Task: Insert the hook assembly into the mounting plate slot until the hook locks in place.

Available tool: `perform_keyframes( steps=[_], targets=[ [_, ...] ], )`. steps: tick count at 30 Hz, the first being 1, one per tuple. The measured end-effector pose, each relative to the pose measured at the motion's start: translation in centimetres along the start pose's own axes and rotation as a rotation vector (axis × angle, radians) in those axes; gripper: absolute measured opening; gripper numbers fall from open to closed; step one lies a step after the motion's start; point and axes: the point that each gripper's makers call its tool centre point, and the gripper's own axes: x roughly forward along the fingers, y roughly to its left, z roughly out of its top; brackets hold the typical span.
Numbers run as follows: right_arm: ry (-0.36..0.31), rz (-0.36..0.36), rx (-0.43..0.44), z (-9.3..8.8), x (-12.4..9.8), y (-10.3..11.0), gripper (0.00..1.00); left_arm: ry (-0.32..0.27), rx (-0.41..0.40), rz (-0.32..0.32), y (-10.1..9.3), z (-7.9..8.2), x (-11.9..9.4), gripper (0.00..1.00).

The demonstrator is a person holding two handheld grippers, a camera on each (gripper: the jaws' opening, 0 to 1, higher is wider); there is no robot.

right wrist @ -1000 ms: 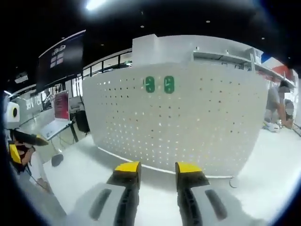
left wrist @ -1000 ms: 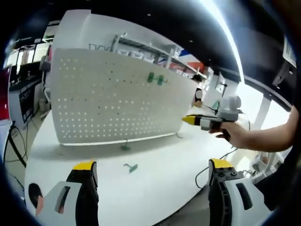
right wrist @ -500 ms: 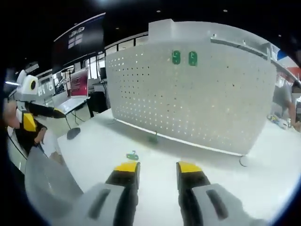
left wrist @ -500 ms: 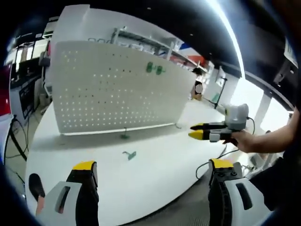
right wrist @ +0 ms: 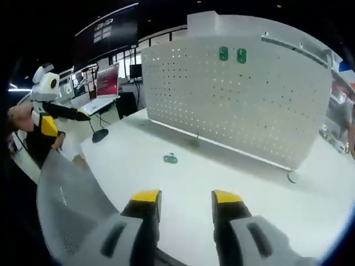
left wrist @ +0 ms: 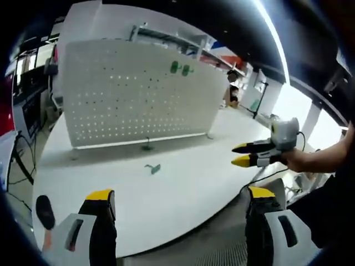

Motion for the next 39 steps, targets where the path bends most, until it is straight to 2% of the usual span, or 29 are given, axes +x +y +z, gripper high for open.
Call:
perform_keyframes(
  steps=[4, 6, 8, 10, 12, 17, 26, 31, 39],
  targets=[
    [0.039, 0.042, 0.008, -1.2, 0.0, 1.0, 0.35, 0.009, -0.004, 0.006, 0.0, -0.3, 0.0, 0.98],
    [0.069, 0.064, -0.042, -1.6, 0.0, 1.4, 0.35, 0.015, -0.002, 0.007, 0.0, -0.5, -0.1, 0.98],
    [0.085, 0.086, -0.053, -1.8, 0.0, 1.8, 0.35, 0.023, -0.011, 0.005, 0.0, -0.8, -0.1, 0.98],
    [0.099, 0.118, -0.038, -1.9, 0.1, 2.1, 0.35, 0.007, -0.035, -0.002, 0.0, -0.7, -0.2, 0.98],
    [0.131, 0.180, -0.002, -2.3, 0.3, 2.7, 0.34, 0.002, -0.047, -0.002, 0.2, -0.7, -0.1, 0.98],
    [0.146, 0.220, 0.063, -2.1, 1.8, 2.1, 0.34, 0.012, -0.053, 0.006, 0.5, -1.0, 0.1, 0.97],
    [0.168, 0.259, 0.093, -0.5, 7.1, 1.0, 0.32, 0.005, -0.093, 0.023, 1.4, -1.3, 0.3, 0.97],
    [0.189, 0.266, 0.076, 0.5, 10.2, 0.2, 0.31, 0.013, -0.110, 0.040, 2.1, -1.5, 0.6, 0.97],
    [0.194, 0.265, 0.126, 2.5, 15.3, -1.1, 0.30, 0.012, -0.128, 0.055, 3.1, -1.1, 1.0, 0.96]
  ],
)
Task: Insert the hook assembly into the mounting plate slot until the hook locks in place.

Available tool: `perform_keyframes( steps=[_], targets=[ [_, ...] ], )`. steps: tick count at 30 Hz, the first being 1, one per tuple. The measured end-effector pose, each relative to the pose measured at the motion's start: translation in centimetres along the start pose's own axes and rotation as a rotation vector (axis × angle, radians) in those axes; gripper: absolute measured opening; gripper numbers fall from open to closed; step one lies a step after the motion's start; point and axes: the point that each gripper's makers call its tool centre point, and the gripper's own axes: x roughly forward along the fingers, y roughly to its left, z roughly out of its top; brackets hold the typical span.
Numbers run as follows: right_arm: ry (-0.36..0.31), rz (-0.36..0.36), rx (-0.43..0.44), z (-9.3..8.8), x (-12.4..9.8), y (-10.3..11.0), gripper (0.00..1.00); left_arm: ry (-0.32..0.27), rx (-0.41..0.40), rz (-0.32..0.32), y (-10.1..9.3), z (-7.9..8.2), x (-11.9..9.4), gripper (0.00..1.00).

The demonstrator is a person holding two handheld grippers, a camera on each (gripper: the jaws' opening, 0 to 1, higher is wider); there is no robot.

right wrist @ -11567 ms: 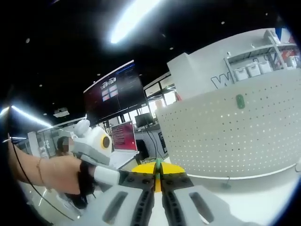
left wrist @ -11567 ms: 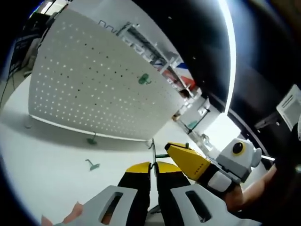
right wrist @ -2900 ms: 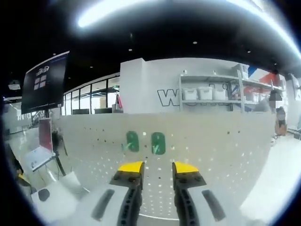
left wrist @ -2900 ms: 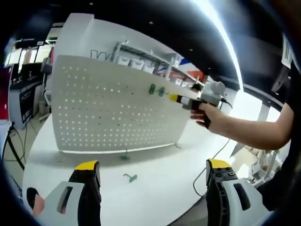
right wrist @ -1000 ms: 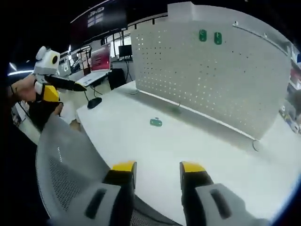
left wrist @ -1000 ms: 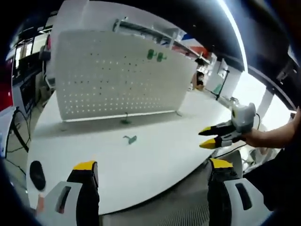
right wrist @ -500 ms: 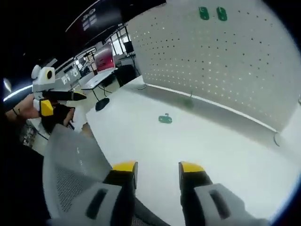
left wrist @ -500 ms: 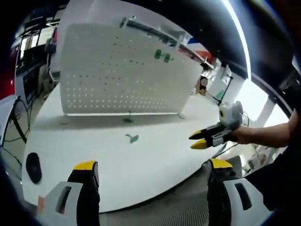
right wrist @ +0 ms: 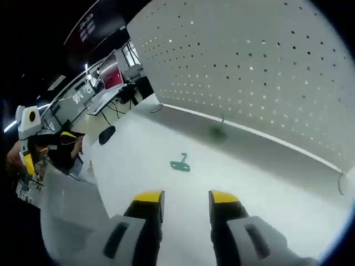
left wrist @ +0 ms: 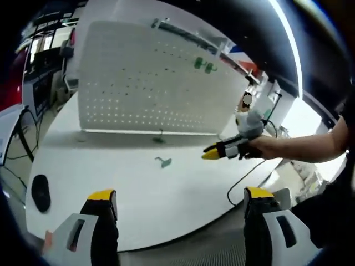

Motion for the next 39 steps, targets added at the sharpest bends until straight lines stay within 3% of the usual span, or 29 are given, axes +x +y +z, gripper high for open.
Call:
perform_keyframes(
  steps=[12, 24, 32, 39],
  targets=[
    [0.050, -0.009, -0.125, 5.3, 6.4, -2.8, 0.25, 0.009, -0.028, 0.009, 1.5, 0.5, 1.3, 0.95],
    [0.095, -0.025, -0.123, 7.0, 11.1, -5.2, 0.22, -0.013, -0.050, 0.039, 3.3, 1.5, 1.6, 0.93],
    [0.100, -0.036, -0.153, 8.6, 12.9, -6.0, 0.20, 0.008, -0.059, 0.037, 3.6, 0.7, 2.0, 0.93],
    [0.133, -0.036, -0.168, 8.4, 14.0, -6.5, 0.16, 0.010, -0.078, 0.046, 4.0, 0.3, 1.9, 0.92]
  ],
)
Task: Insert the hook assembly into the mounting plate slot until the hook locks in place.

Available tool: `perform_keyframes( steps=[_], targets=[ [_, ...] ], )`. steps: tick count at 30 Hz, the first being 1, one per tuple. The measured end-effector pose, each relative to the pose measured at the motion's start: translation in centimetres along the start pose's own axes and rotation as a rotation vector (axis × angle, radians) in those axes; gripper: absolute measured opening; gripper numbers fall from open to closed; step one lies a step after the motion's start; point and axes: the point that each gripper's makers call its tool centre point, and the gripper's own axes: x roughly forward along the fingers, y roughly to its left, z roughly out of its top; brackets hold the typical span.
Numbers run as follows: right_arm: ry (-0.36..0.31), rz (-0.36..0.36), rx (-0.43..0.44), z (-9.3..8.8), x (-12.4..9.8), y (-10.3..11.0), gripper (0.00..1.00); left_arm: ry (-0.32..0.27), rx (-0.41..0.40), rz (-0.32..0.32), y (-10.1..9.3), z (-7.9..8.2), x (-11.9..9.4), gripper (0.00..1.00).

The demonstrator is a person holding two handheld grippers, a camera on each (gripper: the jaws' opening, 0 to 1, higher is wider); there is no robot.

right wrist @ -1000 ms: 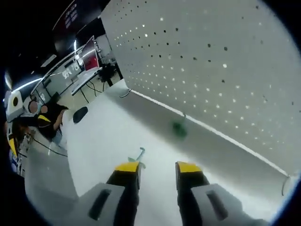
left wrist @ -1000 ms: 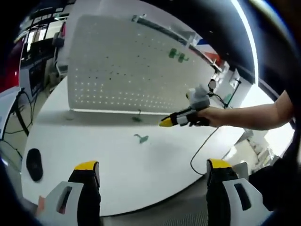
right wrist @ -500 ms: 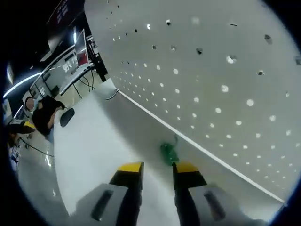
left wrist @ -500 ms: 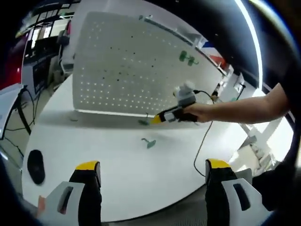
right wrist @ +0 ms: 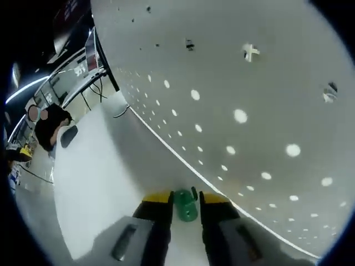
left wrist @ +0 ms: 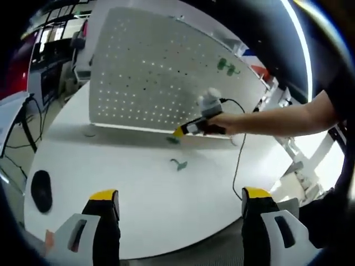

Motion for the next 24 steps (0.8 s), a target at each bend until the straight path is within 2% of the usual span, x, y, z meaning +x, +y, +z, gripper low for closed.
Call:
perform_keyframes(
  steps=[5, 9, 16, 24],
  targets=[
    [-0.009, -0.016, 0.003, 0.0, -0.3, 0.1, 0.13, 0.003, -0.009, 0.002, 0.1, -0.4, 0.0, 0.92],
    [-0.008, 0.001, 0.000, -0.2, -0.6, 0.8, 0.02, 0.006, -0.017, 0.003, 0.1, -0.6, -0.1, 0.91],
    [-0.011, 0.007, 0.004, -0.1, -1.1, 1.8, 0.01, 0.009, -0.021, 0.017, 0.4, -0.6, -0.3, 0.91],
    [-0.065, -0.009, 0.028, 1.0, -2.6, 2.0, 0.01, -0.005, -0.008, 0.014, 0.3, 0.2, -0.6, 0.91]
  ],
)
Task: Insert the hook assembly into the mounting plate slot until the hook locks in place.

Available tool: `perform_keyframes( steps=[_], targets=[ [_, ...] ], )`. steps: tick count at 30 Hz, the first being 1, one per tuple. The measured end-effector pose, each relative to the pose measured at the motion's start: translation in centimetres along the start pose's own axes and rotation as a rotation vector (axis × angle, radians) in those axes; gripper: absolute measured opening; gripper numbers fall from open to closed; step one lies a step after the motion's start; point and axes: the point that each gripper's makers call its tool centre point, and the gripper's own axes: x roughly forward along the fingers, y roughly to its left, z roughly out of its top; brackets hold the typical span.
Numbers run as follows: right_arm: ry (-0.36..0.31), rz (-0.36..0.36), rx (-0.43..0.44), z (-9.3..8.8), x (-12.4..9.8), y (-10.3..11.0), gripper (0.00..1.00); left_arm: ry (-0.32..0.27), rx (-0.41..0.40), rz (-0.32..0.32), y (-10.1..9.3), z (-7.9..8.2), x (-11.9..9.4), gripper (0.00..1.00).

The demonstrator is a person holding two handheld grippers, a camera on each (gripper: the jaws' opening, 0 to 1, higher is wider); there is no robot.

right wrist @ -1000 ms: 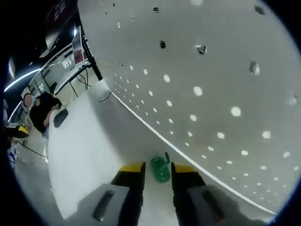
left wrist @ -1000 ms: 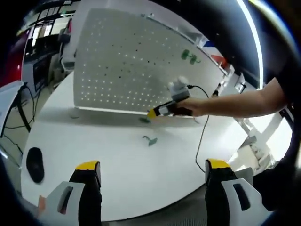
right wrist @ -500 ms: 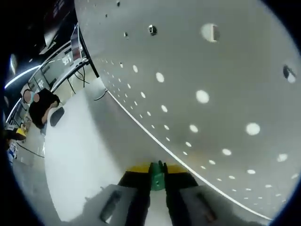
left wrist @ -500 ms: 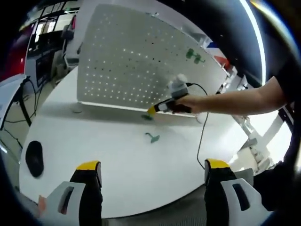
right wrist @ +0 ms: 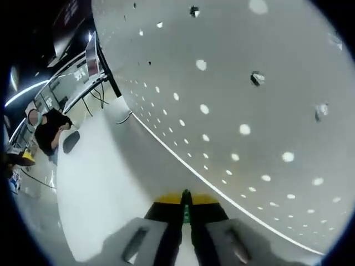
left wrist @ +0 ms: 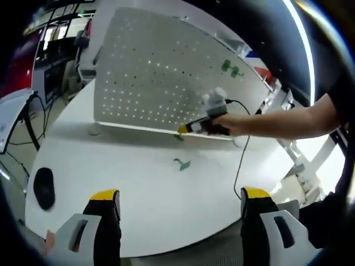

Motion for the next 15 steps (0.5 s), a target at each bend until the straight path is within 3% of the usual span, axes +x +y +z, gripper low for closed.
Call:
perform_keyframes(
  steps=[4, 6, 15],
  targets=[
    [-0.024, -0.004, 0.019, 0.3, -0.6, 0.1, 0.01, -0.014, 0.011, -0.006, -0.3, 0.7, -0.2, 0.92],
    [-0.043, 0.008, 0.079, 0.6, -0.9, 0.4, 0.01, -0.017, 0.016, -0.009, -0.3, 0.9, -0.2, 0.92],
    [-0.153, -0.015, 0.045, 3.0, -3.8, 1.5, 0.00, -0.039, 0.051, -0.033, -1.3, 2.3, -0.6, 0.93]
  ],
)
